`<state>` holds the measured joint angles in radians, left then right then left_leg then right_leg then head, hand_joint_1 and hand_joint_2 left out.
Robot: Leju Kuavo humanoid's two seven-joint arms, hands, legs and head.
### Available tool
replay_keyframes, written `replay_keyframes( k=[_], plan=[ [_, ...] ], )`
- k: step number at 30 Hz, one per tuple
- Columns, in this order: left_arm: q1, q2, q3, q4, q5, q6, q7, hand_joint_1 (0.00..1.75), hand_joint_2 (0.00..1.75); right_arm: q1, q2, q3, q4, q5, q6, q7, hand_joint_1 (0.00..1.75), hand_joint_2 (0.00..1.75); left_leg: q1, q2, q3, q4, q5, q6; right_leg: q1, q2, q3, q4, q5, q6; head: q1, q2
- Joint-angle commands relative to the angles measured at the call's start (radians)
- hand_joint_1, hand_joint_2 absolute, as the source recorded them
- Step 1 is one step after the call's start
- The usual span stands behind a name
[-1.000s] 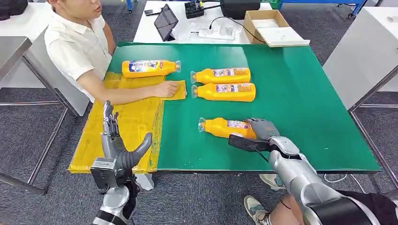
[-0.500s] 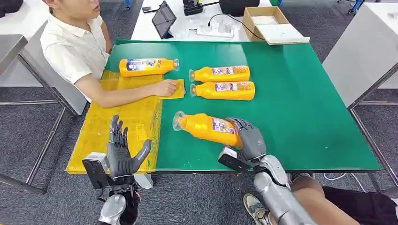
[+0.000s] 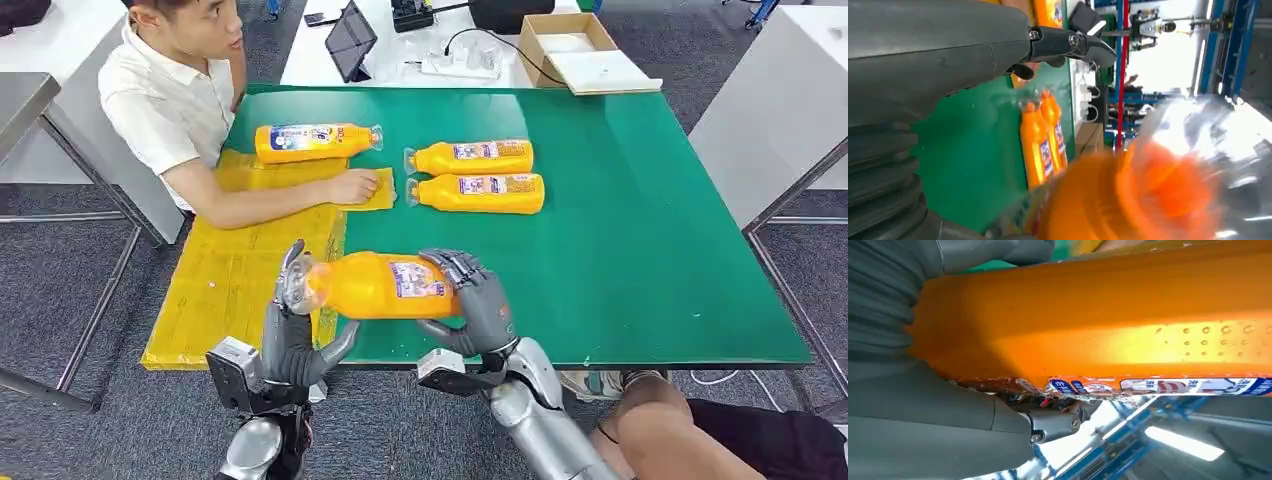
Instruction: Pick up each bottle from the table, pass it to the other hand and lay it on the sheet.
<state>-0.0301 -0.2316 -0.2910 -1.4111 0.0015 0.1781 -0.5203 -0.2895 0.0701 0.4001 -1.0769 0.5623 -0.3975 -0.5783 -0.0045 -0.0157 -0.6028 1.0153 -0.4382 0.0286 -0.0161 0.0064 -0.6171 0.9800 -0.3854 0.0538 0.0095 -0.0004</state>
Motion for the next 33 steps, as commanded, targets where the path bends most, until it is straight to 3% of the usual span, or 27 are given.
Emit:
replay_keyframes(
  k=[1, 11, 21, 32, 33],
  plan=[
    [-0.019, 0.051, -0.065, -0.001, 0.134, -0.149, 0.010, 0.00, 1.75, -0.038, 0.071, 0.134, 0.147, -0.066, 0.025, -0.031, 1.75, 1.75, 0.001, 0.002, 0.005, -0.001, -0.002, -0.002, 0.002, 0.000, 0.005, -0.001, -0.002, -0.003, 0.000, 0.000],
    [-0.013, 0.052, -0.068, -0.010, 0.133, -0.148, 0.010, 0.00, 1.75, -0.045, 0.069, 0.134, 0.158, -0.072, 0.023, -0.035, 1.75, 1.75, 0.000, 0.001, 0.001, -0.001, -0.001, -0.001, 0.000, 0.000, 0.001, -0.001, -0.001, -0.001, 0.001, 0.000],
    [-0.022, 0.047, -0.092, 0.007, 0.298, -0.320, 0.047, 0.00, 1.75, -0.079, 0.120, 0.211, 0.248, -0.090, 0.044, -0.030, 1.75, 1.75, 0.001, 0.003, 0.003, -0.001, -0.002, -0.002, 0.001, 0.002, 0.003, 0.000, -0.001, -0.002, 0.001, 0.000],
    [-0.048, 0.033, -0.074, 0.076, 0.350, -0.329, 0.107, 0.00, 1.75, -0.079, 0.124, 0.251, 0.283, -0.055, 0.009, -0.034, 1.75, 1.75, 0.001, 0.001, 0.004, -0.001, -0.002, -0.002, 0.001, 0.000, 0.004, -0.001, -0.002, -0.003, 0.001, 0.000],
    [-0.050, 0.030, -0.073, 0.081, 0.347, -0.320, 0.105, 1.61, 1.75, -0.078, 0.124, 0.253, 0.282, -0.055, 0.012, -0.032, 1.75, 1.75, 0.001, 0.000, 0.002, -0.001, -0.001, -0.001, 0.001, -0.001, 0.002, -0.001, -0.001, -0.002, 0.001, 0.000]
  ],
)
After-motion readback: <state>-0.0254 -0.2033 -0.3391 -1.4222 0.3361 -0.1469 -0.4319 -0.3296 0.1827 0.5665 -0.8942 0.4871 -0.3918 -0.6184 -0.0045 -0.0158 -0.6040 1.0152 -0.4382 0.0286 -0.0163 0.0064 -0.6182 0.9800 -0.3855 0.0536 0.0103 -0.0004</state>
